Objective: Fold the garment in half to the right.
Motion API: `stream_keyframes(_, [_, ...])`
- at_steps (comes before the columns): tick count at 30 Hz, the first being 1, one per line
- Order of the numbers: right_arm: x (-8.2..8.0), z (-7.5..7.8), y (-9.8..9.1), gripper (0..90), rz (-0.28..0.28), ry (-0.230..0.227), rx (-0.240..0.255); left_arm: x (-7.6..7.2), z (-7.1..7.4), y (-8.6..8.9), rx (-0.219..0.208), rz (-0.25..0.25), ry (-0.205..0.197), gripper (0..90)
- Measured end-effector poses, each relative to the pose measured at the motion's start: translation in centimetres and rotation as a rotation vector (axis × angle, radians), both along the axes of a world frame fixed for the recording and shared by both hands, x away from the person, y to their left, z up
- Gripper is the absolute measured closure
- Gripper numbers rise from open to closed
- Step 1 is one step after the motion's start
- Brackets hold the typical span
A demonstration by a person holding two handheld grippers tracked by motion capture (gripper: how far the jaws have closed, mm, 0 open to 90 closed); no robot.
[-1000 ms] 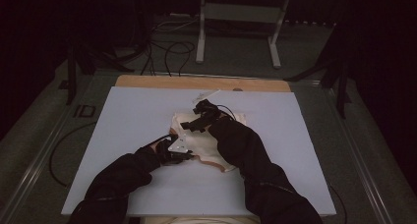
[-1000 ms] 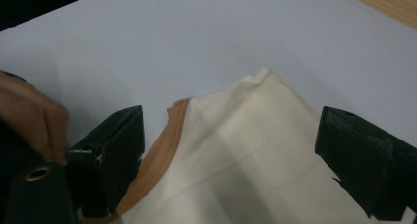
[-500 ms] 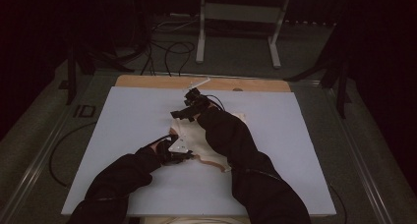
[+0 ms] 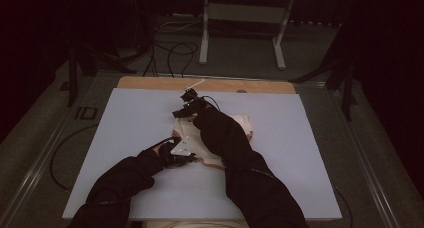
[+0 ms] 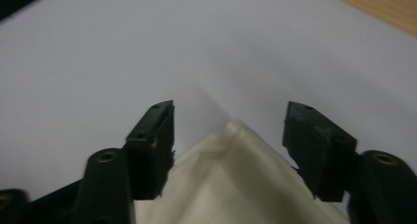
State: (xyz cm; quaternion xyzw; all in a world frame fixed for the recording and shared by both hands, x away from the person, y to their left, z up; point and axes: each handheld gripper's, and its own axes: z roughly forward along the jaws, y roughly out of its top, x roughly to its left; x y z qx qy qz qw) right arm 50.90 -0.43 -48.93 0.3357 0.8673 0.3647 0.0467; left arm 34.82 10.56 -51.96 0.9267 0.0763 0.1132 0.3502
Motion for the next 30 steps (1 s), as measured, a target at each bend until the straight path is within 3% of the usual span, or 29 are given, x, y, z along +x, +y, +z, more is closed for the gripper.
stream_keyframes(2, [0.1, -0.4, 0.4, 41.1, -0.003, 0.023, -0.015, 0.0, 0.0, 0.0, 0.0, -0.001, -0.001, 86.2])
stream_keyframes(12, [0.5, -1.6, 1.4, 52.1, 0.013, 0.04, -0.07, 0.0, 0.0, 0.1, 0.003, -0.005, -0.002, 86.2])
stream_keyframes(17, [0.4, -2.1, 1.8, 60.6, 0.046, 0.027, -0.104, 0.1, 0.0, 0.1, 0.007, -0.008, 0.0, 86.2])
stream_keyframes(22, [0.4, -2.0, 1.7, 83.9, 0.05, -0.016, -0.132, 0.1, 0.0, 0.1, 0.007, -0.007, 0.004, 86.2])
stream_keyframes(30, [0.3, -1.2, 1.2, 88.0, 0.061, -0.04, -0.119, 0.2, 0.1, 0.1, -0.004, 0.008, 0.022, 86.3])
